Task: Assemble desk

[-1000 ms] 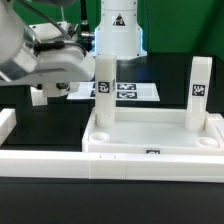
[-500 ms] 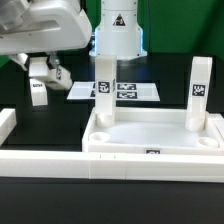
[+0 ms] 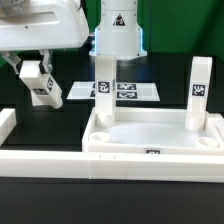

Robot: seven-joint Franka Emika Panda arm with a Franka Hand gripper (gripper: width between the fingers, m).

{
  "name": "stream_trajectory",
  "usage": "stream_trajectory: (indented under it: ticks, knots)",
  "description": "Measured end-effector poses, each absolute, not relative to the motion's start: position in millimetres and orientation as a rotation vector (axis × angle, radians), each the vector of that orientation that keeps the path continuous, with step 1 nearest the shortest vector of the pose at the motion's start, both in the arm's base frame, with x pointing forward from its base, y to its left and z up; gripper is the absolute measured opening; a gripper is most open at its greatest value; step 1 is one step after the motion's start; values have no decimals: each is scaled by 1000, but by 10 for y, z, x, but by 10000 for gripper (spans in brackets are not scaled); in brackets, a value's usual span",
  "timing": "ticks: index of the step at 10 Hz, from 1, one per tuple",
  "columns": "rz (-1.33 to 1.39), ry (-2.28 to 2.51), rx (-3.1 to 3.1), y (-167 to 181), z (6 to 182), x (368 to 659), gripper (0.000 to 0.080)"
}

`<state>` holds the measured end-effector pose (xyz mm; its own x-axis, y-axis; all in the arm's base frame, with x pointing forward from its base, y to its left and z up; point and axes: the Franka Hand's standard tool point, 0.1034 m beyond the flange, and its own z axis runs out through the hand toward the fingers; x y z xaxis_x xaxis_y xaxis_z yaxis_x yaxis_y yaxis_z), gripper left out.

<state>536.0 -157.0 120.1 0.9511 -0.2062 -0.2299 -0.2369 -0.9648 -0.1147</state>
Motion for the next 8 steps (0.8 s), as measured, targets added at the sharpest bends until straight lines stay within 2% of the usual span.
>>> stream_trajectory:
  ticks: [4, 6, 8]
  knots:
    - [209, 204, -3026, -1240, 1468, 5735, 290]
    - [192, 204, -3026, -1244, 1448, 5742, 290]
    - [-40, 196, -3073, -1283, 1467, 5864, 290]
